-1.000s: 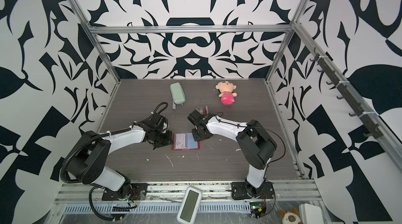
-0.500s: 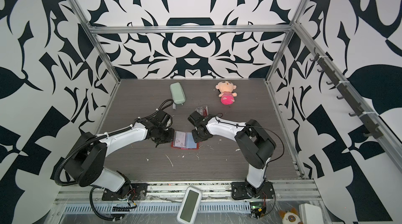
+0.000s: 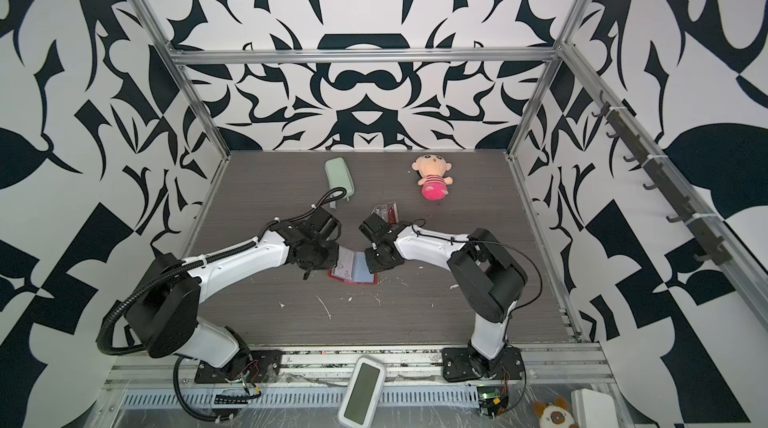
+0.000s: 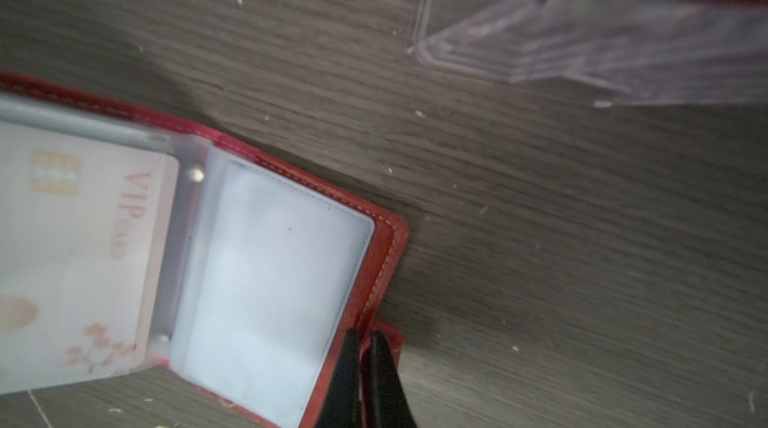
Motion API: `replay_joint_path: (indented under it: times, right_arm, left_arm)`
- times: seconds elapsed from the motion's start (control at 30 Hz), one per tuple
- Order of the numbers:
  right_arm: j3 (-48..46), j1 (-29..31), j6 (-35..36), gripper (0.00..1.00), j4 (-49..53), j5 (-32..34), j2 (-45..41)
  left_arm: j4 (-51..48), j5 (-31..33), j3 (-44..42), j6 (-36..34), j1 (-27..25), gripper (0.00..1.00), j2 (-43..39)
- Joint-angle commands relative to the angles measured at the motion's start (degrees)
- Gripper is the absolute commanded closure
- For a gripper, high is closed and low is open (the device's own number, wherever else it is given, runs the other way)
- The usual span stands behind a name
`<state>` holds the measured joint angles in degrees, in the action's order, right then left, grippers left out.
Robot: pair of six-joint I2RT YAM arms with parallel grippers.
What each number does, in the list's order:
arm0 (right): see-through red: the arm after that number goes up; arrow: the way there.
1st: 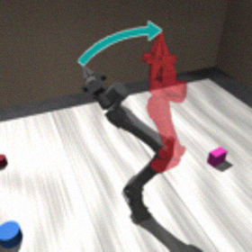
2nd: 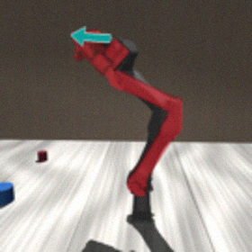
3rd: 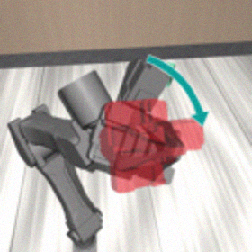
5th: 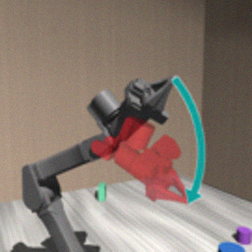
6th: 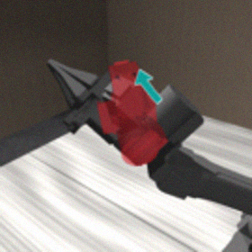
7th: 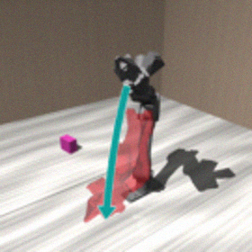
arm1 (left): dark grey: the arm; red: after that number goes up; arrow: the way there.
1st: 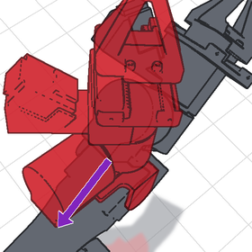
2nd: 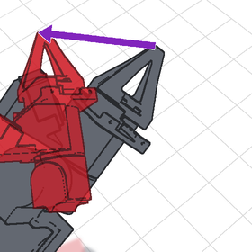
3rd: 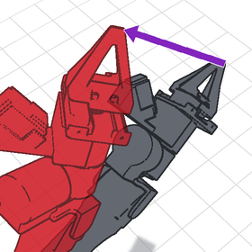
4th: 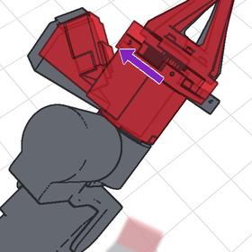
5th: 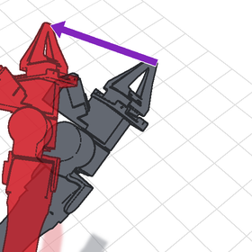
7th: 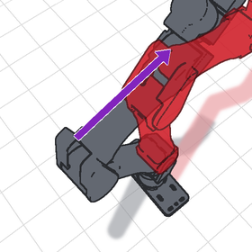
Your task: Put the credit cards into the card holder
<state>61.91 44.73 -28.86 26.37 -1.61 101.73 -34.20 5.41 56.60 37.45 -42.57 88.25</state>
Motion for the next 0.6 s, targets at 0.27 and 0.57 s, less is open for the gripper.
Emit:
replay_joint_path:
  times: [0.27,0.57]
  right_arm:
    - [-1.7,-0.2,-1.6,0.98,-2.6,-1.3,-1.2]
    - [-2.9,-0.3,-2.2,0.99,-3.8,-1.5,-1.3]
  left_arm:
    - [-4.3,3.9,4.0,-0.1,-2.9,1.0,3.3]
    - [-4.3,3.3,5.8,-0.1,-4.4,1.0,4.8]
